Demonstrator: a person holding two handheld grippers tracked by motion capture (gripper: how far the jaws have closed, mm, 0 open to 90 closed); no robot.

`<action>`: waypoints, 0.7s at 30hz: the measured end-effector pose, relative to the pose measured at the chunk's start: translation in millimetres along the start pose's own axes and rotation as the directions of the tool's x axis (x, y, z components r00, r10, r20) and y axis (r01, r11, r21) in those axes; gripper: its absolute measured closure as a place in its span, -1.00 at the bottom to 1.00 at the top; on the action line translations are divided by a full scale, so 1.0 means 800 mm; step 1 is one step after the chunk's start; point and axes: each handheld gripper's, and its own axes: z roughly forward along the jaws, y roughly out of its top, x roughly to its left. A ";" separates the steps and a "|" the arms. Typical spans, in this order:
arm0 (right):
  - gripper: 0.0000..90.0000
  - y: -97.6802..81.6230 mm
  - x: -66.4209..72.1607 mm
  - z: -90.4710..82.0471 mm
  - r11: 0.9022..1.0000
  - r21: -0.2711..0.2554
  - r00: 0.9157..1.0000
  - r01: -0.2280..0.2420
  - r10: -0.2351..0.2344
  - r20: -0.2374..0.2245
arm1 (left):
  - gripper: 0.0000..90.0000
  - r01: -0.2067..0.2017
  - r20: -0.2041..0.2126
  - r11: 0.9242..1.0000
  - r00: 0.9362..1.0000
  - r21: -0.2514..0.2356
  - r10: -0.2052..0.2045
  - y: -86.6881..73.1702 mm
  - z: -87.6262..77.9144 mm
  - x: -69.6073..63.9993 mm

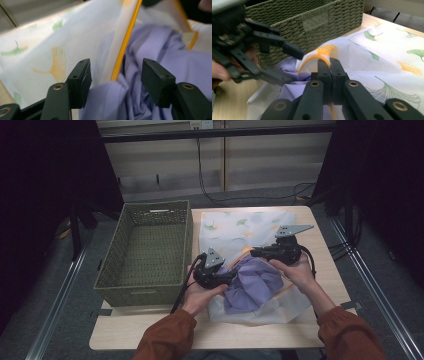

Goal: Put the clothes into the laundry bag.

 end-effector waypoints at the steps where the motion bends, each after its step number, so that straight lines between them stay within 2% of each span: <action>1: 0.99 0.000 -0.001 0.000 1.000 -0.004 1.000 0.000 0.000 -0.002 | -0.08 0.007 0.001 1.000 1.000 0.022 -0.007 -0.005 0.003 0.000; 3: 0.99 0.000 -0.001 -0.001 1.000 -0.003 1.000 0.002 -0.002 0.001 | -0.05 -0.002 -0.008 0.998 1.000 0.066 0.002 -0.014 0.008 -0.002; 4: 0.99 0.000 -0.001 -0.001 1.000 -0.003 1.000 0.003 -0.003 0.004 | 0.02 0.002 0.002 0.997 1.000 0.079 -0.002 -0.018 0.009 -0.003; 6: 0.99 0.000 -0.002 -0.002 1.000 -0.005 1.000 0.000 0.000 0.005 | 0.19 -0.019 0.001 0.995 1.000 0.101 0.019 -0.020 0.007 -0.005; 9: 0.99 0.000 -0.002 -0.002 1.000 -0.003 1.000 0.000 0.000 0.007 | 0.54 -0.026 0.043 0.996 0.999 0.085 0.023 -0.016 -0.007 -0.004; 11: 0.99 0.000 -0.002 -0.002 1.000 -0.003 1.000 0.001 -0.001 0.008 | 0.69 -0.018 0.067 0.997 0.998 0.080 0.013 -0.014 -0.016 -0.006; 15: 0.99 -0.001 -0.004 -0.001 1.000 0.001 1.000 -0.005 0.005 0.011 | 0.94 -0.062 0.116 0.996 0.992 0.059 0.054 -0.013 -0.025 -0.019; 16: 0.99 -0.001 -0.004 0.000 1.000 0.002 1.000 -0.004 0.004 0.012 | 0.95 -0.070 0.144 0.996 0.988 0.049 0.062 -0.011 -0.024 -0.021; 17: 0.99 -0.001 -0.003 0.000 1.000 0.005 1.000 -0.002 0.002 0.011 | 0.96 -0.080 0.155 0.996 0.985 0.042 0.072 -0.010 -0.022 -0.025; 18: 0.99 -0.001 -0.003 0.001 1.000 0.003 1.000 -0.002 0.002 0.009 | 0.96 -0.081 0.157 0.996 0.985 0.047 0.073 -0.008 -0.021 -0.028; 19: 0.99 -0.001 -0.002 0.001 1.000 0.004 1.000 -0.002 0.001 0.008 | 0.96 -0.077 0.178 0.996 0.982 0.042 0.069 -0.007 -0.016 -0.032; 20: 0.99 -0.001 -0.002 0.002 1.000 0.004 1.000 0.002 -0.002 0.007 | 0.97 -0.088 0.176 0.995 0.981 0.042 0.079 -0.005 -0.013 -0.034; 21: 0.99 -0.001 -0.001 0.002 1.000 0.005 1.000 0.004 -0.004 0.005 | 0.97 -0.082 0.182 0.996 0.981 0.038 0.073 -0.003 -0.009 -0.036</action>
